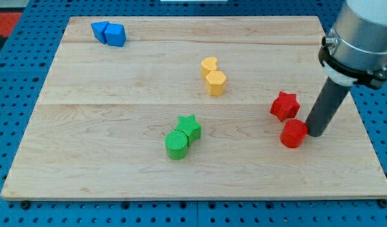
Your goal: Push the red blocks downwards of the board
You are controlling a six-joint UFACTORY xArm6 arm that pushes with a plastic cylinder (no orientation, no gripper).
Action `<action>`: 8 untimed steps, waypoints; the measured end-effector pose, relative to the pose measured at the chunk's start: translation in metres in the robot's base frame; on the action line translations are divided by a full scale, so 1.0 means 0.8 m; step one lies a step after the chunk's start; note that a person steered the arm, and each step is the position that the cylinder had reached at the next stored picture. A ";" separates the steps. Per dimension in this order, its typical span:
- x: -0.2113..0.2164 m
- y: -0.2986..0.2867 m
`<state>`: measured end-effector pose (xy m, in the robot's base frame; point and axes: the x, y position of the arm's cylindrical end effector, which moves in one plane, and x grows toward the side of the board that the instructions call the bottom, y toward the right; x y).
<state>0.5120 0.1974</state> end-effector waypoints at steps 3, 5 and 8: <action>0.018 -0.018; -0.031 0.026; -0.111 -0.046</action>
<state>0.4234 0.1605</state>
